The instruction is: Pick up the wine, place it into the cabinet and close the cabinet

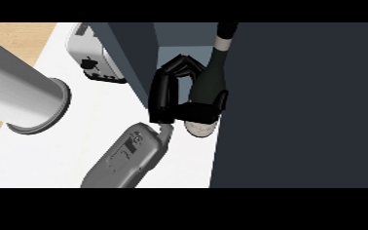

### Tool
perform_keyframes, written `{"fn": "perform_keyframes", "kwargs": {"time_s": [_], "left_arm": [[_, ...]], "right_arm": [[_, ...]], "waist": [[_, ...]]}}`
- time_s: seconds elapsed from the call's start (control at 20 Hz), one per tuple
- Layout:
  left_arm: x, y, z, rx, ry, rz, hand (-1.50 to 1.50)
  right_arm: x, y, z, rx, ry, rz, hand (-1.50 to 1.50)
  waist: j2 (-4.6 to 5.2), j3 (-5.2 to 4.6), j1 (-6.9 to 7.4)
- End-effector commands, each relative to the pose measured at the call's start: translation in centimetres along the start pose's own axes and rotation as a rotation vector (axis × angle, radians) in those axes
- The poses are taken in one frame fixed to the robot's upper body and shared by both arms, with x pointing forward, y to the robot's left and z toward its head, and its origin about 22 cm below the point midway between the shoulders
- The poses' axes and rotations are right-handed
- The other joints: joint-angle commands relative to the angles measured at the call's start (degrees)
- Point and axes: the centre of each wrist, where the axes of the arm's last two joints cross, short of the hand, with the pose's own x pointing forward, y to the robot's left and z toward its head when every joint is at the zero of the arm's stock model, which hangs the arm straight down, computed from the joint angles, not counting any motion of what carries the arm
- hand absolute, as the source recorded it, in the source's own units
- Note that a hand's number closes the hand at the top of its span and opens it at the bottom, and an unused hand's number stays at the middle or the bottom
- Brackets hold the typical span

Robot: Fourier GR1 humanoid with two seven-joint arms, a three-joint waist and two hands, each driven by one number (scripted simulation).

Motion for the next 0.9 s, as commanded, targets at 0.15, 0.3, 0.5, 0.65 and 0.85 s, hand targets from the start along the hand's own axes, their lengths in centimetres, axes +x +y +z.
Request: {"fn": "perform_keyframes", "kwargs": {"time_s": [0.15, 0.3, 0.5, 0.65, 0.85], "left_arm": [[-2.5, 1.4, -0.9, 0.005, -0.022, -0.105, 1.50], [-3.0, 1.9, -0.8, 0.033, -0.021, -0.099, 1.50], [-4.5, 1.5, 1.6, 0.059, -0.039, -0.113, 1.50], [-4.4, 1.1, -0.7, 0.075, -0.063, -0.116, 1.50], [-4.2, 3.9, -3.1, 0.105, -0.043, -0.081, 1.50]], "right_arm": [[1.5, 0.3, 1.8, 0.024, -0.033, -0.048, -1.50], [2.0, -0.5, 2.1, 0.021, -0.029, -0.022, -1.50], [1.7, -0.4, 0.6, 0.031, -0.037, -0.056, -1.50], [2.2, 0.5, 1.5, 0.020, -0.038, -0.052, -1.50], [1.0, -0.2, 1.2, 0.012, -0.046, -0.046, -1.50]], "waist": [[0.01, -0.01, 0.13], [-0.02, -0.01, 0.19], [-0.01, -0.02, 0.23], [0.06, -0.03, -0.39], [0.06, 0.00, 0.12]]}}
